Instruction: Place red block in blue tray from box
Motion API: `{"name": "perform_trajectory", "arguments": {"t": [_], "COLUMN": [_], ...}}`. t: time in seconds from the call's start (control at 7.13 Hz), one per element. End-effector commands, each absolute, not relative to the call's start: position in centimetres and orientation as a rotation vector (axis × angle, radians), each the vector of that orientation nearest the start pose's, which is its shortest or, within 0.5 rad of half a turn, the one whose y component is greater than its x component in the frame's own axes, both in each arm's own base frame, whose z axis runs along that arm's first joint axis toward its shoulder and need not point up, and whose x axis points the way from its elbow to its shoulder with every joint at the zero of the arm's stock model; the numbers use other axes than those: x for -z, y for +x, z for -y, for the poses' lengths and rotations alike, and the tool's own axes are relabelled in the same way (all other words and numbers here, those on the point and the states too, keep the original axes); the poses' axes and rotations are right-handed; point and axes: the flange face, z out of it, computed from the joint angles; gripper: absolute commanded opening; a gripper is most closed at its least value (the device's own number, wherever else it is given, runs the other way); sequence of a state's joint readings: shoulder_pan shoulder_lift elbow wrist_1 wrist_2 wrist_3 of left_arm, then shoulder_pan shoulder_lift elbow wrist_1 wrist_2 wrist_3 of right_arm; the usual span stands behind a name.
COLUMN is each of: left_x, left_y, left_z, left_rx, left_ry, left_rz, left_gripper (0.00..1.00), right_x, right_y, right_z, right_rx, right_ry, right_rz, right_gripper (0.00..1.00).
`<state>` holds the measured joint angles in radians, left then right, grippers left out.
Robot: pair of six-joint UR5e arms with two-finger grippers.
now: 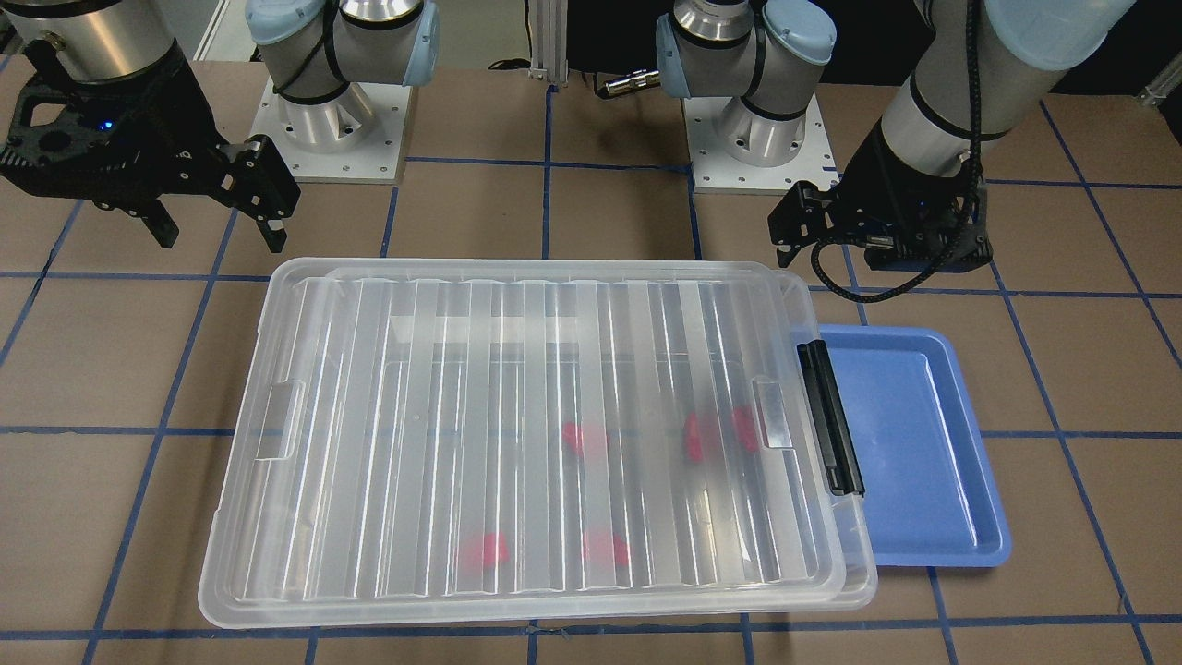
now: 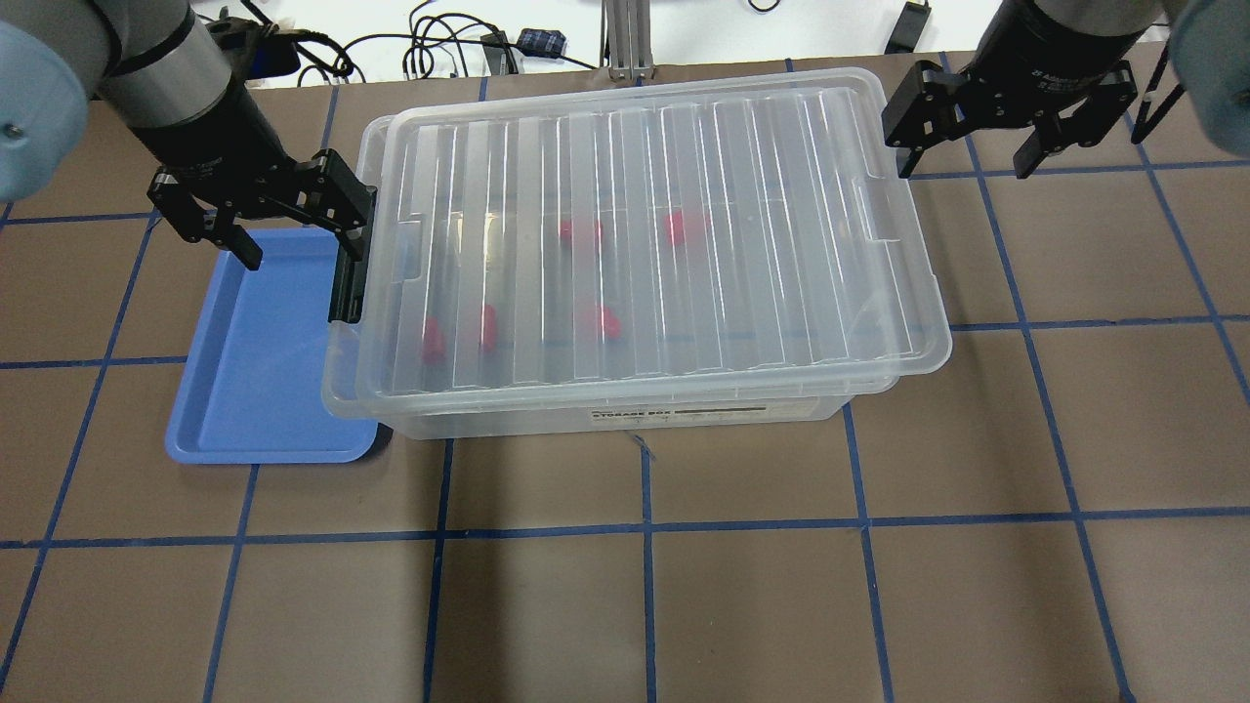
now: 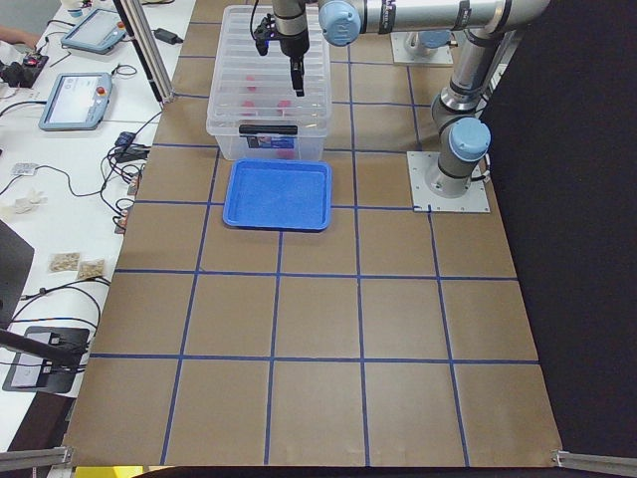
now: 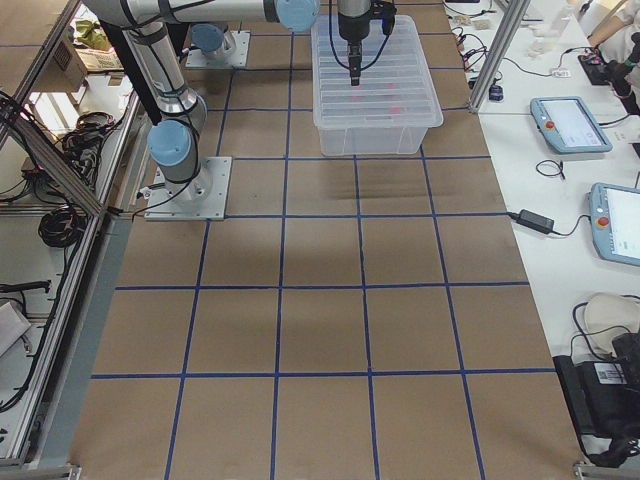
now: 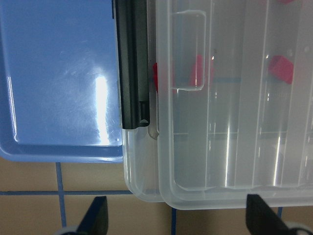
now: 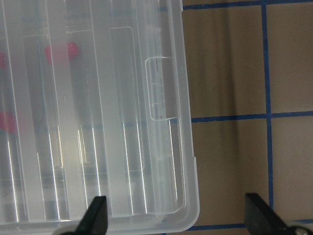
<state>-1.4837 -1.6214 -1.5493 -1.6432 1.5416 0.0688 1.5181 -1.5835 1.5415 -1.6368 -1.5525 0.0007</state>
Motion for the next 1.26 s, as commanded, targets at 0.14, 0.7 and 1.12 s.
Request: {"name": "perform_trajectory", "arguments": {"t": [0.14, 0.7, 1.12], "left_x": [-46.7, -46.9, -46.9], "left_y": [-9.2, -9.2, -9.2], "left_z": [51.3, 51.3, 51.3], "left_rx": [-0.152, -0.133, -0.125], "left_ry": [-0.031, -0.031, -0.031], "left_rz": [-3.174, -3.173, -3.173], "left_gripper": [1.0, 1.0, 1.0], "right_x": [-51.4, -44.8, -37.1], "right_y": [10.6, 9.7, 9.0], "right_z": [50.4, 56.3, 61.2], "right_rx": [0.161, 0.082, 0.044], "right_ry": [0.071, 0.005, -0.192], "right_rz": [-3.147, -3.15, -3.148], "right_gripper": [1.0, 1.0, 1.0]}}
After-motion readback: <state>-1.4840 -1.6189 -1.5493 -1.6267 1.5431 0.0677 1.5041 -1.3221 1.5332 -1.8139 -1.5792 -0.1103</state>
